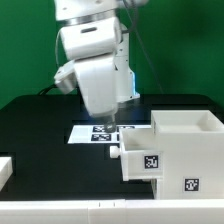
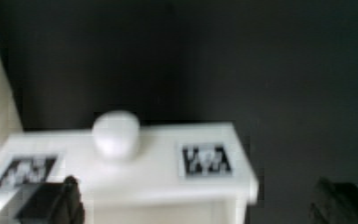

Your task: Assemble drawer

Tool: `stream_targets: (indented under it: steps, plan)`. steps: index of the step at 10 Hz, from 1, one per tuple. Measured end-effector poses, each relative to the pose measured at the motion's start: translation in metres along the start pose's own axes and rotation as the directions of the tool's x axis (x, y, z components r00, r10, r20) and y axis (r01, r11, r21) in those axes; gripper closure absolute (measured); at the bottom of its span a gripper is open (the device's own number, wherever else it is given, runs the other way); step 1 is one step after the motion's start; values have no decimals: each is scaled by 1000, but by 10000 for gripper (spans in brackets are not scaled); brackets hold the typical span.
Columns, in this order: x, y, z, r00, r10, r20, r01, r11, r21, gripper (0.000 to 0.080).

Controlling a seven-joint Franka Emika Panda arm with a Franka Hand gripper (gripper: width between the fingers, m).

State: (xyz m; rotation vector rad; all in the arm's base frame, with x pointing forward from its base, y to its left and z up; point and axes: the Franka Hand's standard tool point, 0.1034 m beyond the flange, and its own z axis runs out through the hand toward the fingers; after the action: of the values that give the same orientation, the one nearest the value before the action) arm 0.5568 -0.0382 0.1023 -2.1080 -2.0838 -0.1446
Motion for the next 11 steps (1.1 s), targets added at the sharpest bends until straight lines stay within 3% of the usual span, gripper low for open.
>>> stream_targets:
  steps: [2,6,11]
  plan:
    - [-10,-5,19,1000,12,-14,-11,1000,17,151]
    - [-4,-12,40,999,34,-27,-33,999,32,151]
    - [48,-11,45,995,89,-33,-89,996,12,151]
